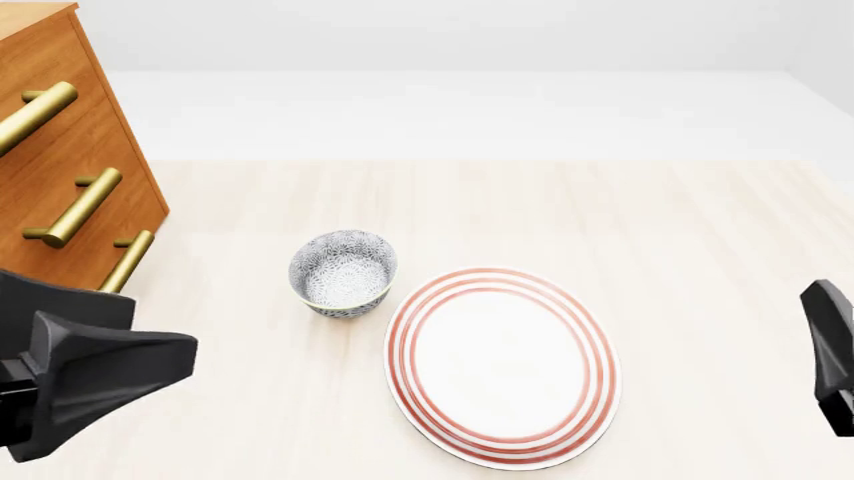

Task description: Stack the bowl in the middle on the bowl at the back.

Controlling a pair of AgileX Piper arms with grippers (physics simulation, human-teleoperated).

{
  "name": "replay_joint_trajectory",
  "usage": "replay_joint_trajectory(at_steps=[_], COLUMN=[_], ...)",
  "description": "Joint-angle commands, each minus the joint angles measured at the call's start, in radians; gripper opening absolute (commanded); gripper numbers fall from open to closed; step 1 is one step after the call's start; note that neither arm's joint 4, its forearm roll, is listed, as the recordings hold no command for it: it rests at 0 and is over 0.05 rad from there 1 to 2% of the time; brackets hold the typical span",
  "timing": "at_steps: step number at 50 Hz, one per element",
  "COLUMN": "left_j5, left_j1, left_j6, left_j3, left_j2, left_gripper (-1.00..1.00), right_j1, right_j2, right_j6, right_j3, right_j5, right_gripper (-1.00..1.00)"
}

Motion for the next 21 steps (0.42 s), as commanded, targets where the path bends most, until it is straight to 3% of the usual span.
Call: replay_joint_trajectory(at_steps=[1,21], left_j5=[0.022,0.005], left_j1=[0.058,0.134], left_j6=[0.02,-0.009], left_j3=[-0.042,0.045], left_j2=[-0.076,-0.19], left_gripper=[1.0,1.0], right_j1=[0.052,0.049], right_j2=[-0.004,-0.004], right_j6=[-0.029,-0.058], right_j3=[-0.157,-0.5], right_j5=[0.146,0.537], right_gripper=[1.0,1.0])
